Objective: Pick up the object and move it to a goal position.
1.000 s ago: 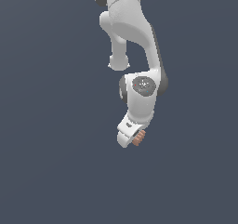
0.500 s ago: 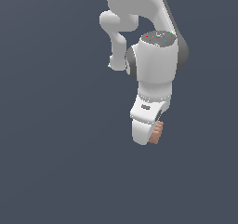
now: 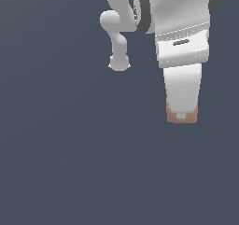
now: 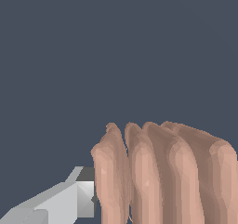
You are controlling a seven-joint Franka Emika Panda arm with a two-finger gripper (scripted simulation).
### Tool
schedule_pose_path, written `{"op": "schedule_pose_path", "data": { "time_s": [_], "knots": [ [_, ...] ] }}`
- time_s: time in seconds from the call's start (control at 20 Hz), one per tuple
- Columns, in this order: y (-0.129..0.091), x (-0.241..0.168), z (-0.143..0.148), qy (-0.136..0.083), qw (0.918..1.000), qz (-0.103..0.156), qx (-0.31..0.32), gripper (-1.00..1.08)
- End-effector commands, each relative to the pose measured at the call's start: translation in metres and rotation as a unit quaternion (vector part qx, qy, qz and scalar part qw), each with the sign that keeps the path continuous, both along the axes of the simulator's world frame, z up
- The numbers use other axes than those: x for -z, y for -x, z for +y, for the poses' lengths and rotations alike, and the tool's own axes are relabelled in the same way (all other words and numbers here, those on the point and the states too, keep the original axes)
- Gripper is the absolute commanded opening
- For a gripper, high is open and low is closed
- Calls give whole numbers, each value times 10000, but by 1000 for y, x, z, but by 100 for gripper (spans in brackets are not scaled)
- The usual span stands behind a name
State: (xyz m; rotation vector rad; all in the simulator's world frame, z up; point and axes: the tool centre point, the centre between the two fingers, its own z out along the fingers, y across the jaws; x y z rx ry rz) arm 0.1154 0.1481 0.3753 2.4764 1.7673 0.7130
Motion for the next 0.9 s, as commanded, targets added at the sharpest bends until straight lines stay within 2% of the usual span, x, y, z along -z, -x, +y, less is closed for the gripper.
{"op": "schedule_pose_path", "data": {
  "time_s": [0.0, 0.4, 0.85],
  "knots": [
    [3, -34, 6, -77, 9995, -210, -245, -100],
    [14, -104, 17, -257, 9948, -639, -744, -100],
    [20, -130, 19, -333, 9920, -793, -923, -100]
  ]
}}
